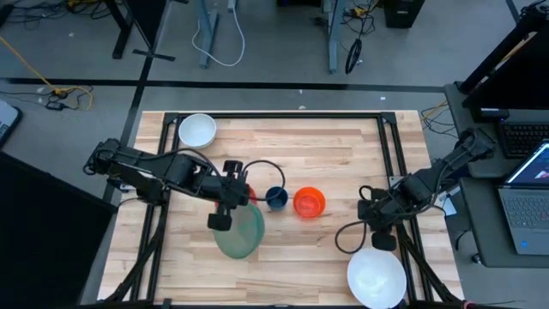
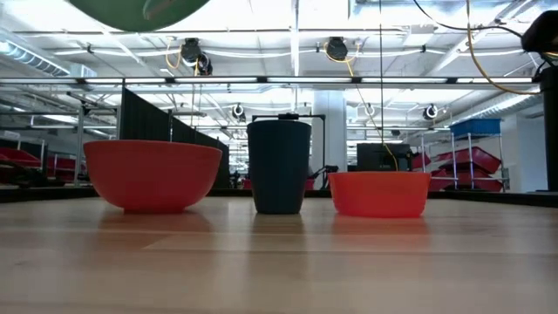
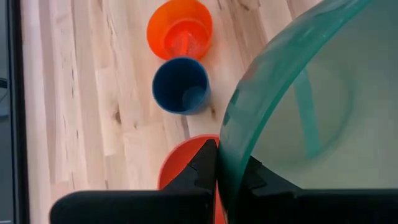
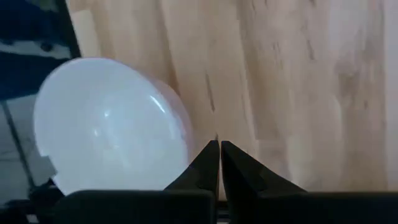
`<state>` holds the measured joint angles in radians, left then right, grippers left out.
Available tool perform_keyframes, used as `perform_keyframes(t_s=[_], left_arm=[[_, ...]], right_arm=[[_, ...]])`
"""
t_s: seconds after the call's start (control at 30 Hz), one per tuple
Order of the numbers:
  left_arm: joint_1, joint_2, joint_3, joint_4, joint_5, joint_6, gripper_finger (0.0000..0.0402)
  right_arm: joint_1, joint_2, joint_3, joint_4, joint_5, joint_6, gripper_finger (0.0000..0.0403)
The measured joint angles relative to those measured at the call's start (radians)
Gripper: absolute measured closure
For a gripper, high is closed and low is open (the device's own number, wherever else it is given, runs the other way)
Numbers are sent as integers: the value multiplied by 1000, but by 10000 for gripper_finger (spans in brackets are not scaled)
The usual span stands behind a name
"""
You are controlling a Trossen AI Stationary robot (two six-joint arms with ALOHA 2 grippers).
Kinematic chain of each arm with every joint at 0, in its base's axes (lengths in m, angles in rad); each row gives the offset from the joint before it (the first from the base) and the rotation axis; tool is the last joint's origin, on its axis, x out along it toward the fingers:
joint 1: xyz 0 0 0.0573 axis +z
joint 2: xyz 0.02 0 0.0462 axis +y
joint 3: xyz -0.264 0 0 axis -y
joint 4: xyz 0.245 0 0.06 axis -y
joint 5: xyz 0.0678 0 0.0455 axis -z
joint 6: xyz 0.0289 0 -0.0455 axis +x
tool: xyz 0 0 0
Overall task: Nest bowls inside each other
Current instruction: Stack the green bowl onto the bottom white bowl
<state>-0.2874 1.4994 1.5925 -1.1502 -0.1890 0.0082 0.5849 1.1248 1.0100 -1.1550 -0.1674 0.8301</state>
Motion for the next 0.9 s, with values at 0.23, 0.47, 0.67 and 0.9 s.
perform_keyframes(t_s=[0.23, 0.47, 0.67, 0.9], left_arm=[[1, 0, 0, 21, 0, 1, 401], [0, 0, 0, 24, 0, 8, 401], [0, 0, 0, 25, 0, 8, 401], [0, 0, 0, 26, 0, 28, 401]], right_arm=[[38, 2, 0, 28, -71, 33, 324], [80, 4, 0, 21, -75, 141, 245], [123, 50, 0, 21, -75, 184, 205], [152, 151, 0, 22, -74, 208, 185]])
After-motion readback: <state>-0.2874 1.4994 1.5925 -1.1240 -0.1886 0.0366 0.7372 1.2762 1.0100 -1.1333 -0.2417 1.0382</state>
